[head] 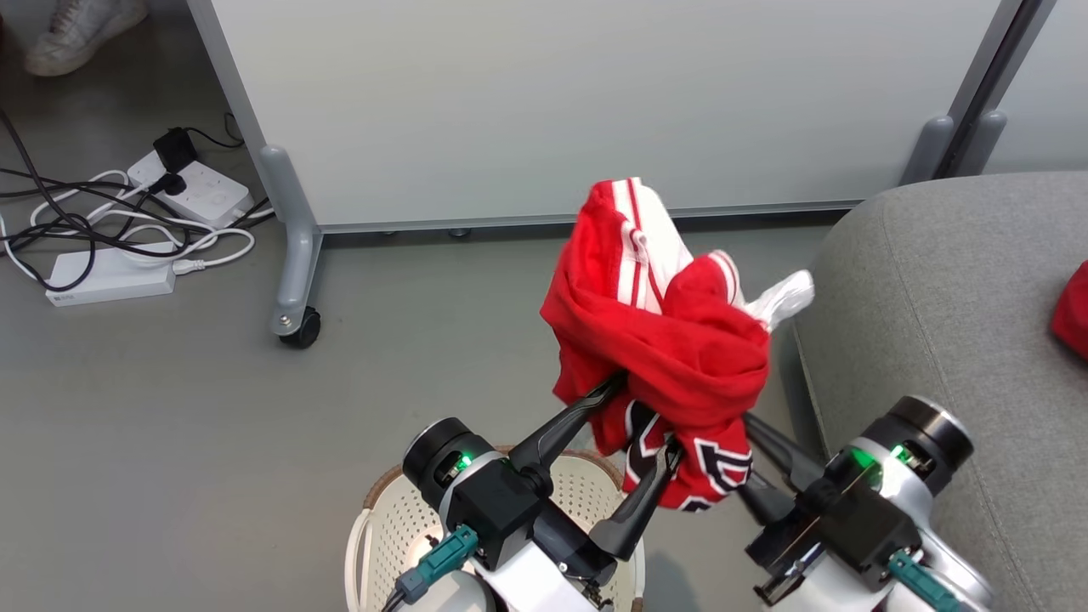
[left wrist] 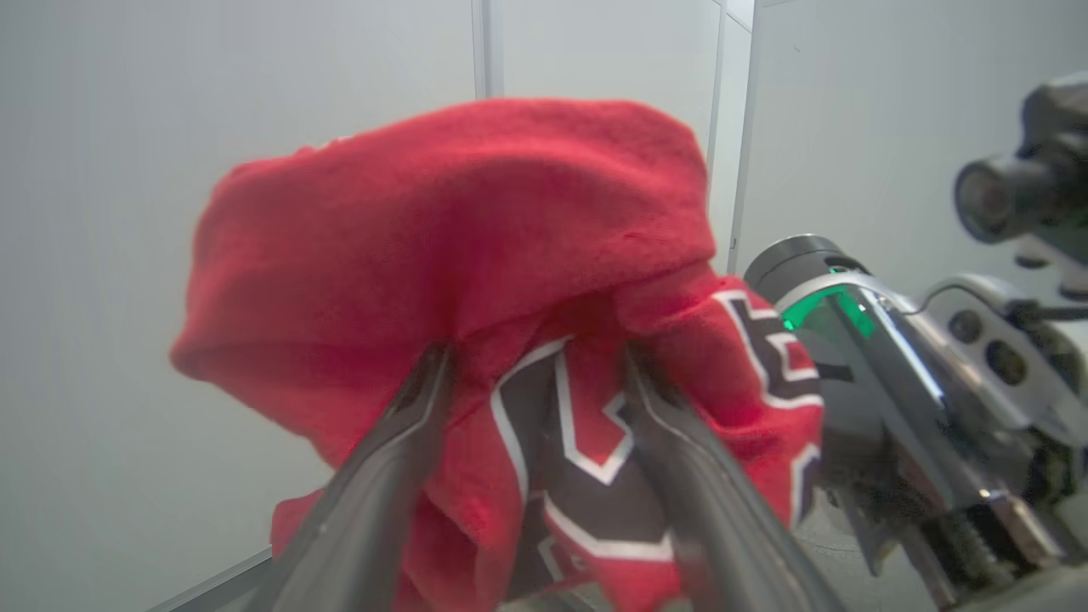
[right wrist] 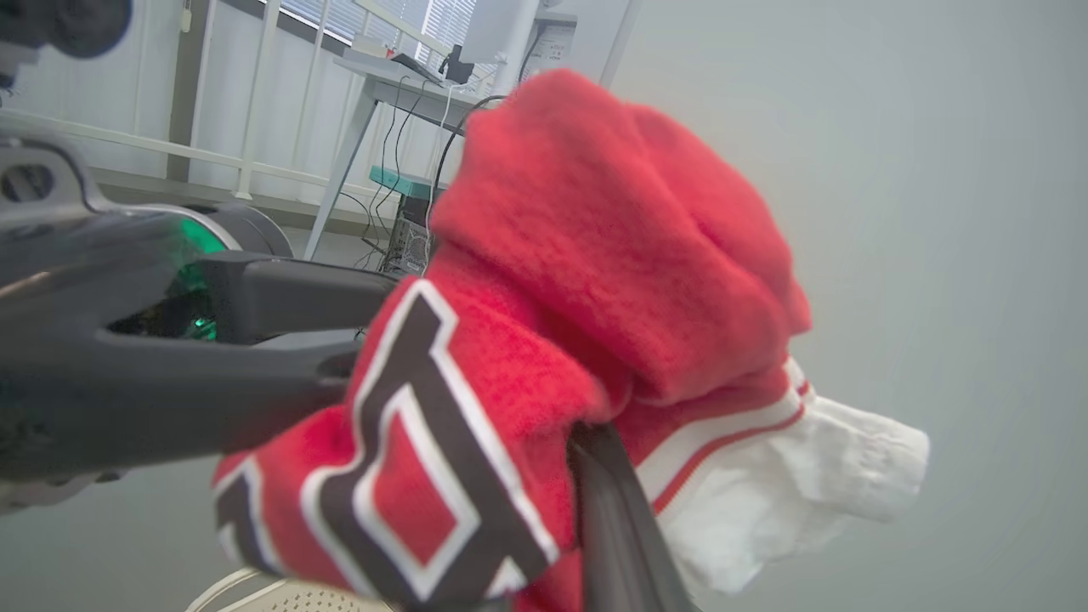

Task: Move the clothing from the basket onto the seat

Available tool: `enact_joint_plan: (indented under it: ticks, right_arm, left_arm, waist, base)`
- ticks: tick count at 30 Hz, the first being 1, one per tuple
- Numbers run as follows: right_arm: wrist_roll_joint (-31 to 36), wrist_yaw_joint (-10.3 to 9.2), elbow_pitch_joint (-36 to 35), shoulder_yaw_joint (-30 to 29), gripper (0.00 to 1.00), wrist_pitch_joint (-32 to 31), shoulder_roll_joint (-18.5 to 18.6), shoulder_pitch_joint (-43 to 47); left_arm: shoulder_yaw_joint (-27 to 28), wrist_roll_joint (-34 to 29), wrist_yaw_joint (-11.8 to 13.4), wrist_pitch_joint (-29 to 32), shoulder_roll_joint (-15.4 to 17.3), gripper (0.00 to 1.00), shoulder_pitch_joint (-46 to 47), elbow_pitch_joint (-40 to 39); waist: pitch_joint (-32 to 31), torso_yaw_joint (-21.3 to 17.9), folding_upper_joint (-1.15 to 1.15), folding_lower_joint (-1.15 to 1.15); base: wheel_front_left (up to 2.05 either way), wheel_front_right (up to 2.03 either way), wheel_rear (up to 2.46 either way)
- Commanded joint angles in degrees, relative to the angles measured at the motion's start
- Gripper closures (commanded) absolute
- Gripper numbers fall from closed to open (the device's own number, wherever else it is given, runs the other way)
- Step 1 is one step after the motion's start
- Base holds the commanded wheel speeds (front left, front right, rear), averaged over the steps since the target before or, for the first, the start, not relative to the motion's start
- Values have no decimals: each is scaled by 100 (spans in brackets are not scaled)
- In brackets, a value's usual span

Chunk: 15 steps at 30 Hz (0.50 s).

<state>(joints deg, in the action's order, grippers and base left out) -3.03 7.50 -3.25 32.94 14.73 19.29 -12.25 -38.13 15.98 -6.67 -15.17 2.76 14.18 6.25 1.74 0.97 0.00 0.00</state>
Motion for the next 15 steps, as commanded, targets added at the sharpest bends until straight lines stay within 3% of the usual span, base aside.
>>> enact_joint_plan:
  ticks: [1,15]
  right_arm:
    - [-8,-1,-47,-73,100,52,-23,46]
    - [200,-1,-50,-1464,100,50,-179,322]
  left_arm:
    - [33,-30,18,4,26,0,-54,10]
    - [231,-111,17,4,23,0,-73,76]
  waist:
    - [13,1,0,0]
    - [86,-29,0,0]
  base:
    - [0,0,0]
    - [0,0,0]
